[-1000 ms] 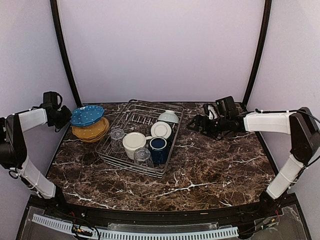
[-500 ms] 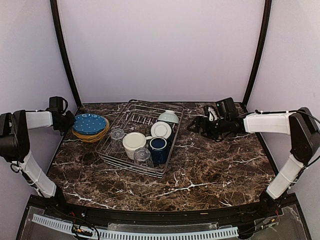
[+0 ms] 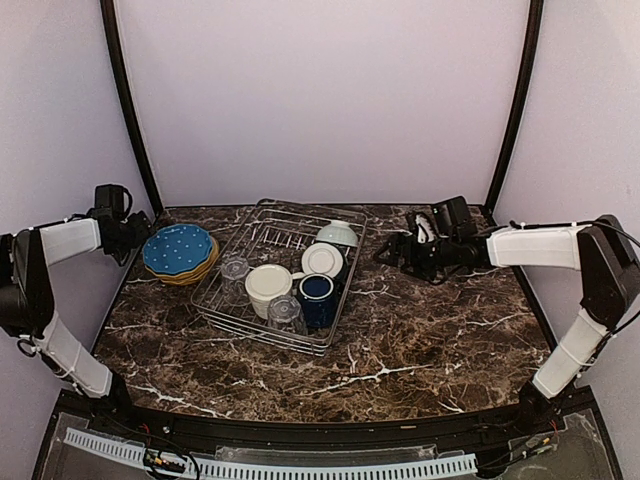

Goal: Unload the mixed dishes from the dish rack
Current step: Place the plate on the plate, then move the dish rack to the center of the board.

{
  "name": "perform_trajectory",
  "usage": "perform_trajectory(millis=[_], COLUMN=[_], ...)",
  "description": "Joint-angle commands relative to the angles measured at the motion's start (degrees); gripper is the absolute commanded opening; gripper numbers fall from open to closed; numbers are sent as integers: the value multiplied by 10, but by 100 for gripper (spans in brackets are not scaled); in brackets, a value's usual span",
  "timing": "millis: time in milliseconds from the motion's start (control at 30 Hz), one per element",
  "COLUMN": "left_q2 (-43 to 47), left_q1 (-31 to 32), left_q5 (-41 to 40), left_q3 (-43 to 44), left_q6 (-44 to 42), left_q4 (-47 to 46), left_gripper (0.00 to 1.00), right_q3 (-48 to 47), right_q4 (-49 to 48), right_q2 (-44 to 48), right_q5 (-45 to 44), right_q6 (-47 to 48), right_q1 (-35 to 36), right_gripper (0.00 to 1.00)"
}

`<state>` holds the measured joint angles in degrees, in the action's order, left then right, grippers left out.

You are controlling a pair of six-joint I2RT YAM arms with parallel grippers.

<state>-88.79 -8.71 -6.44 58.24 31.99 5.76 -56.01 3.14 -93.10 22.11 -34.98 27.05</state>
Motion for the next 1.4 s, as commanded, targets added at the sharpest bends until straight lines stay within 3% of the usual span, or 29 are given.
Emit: perform_trajectory(millis=[0, 267, 467, 800, 1067, 1233, 1367], left_q2=[69, 89, 98, 46, 3, -35, -71], left_q1=[15, 111, 179, 197, 200, 201, 209], left_q5=[22, 241, 247, 326, 358, 369, 367], left_q3=[19, 10, -27, -60, -71, -61, -26], left_q6=[-6, -70, -72, -46, 31, 71, 92], left_q4=[53, 84, 59, -12, -104, -166, -182], left_gripper=[91, 94, 94, 83, 59, 48, 41], right_q3=[3, -38, -65, -106, -164, -205, -241], right_q4=[1, -53, -87, -116, -120, -112, -108], right_q2=[12, -33, -85, -141, -180, -202, -230], right_q5=[-9, 53, 62, 69, 68, 59, 69], right_q6=[11, -22, -74, -101, -113, -112, -111], right_q1=[11, 51, 74, 75, 71, 55, 34], right_gripper=[99, 96, 83, 52, 24, 16, 15])
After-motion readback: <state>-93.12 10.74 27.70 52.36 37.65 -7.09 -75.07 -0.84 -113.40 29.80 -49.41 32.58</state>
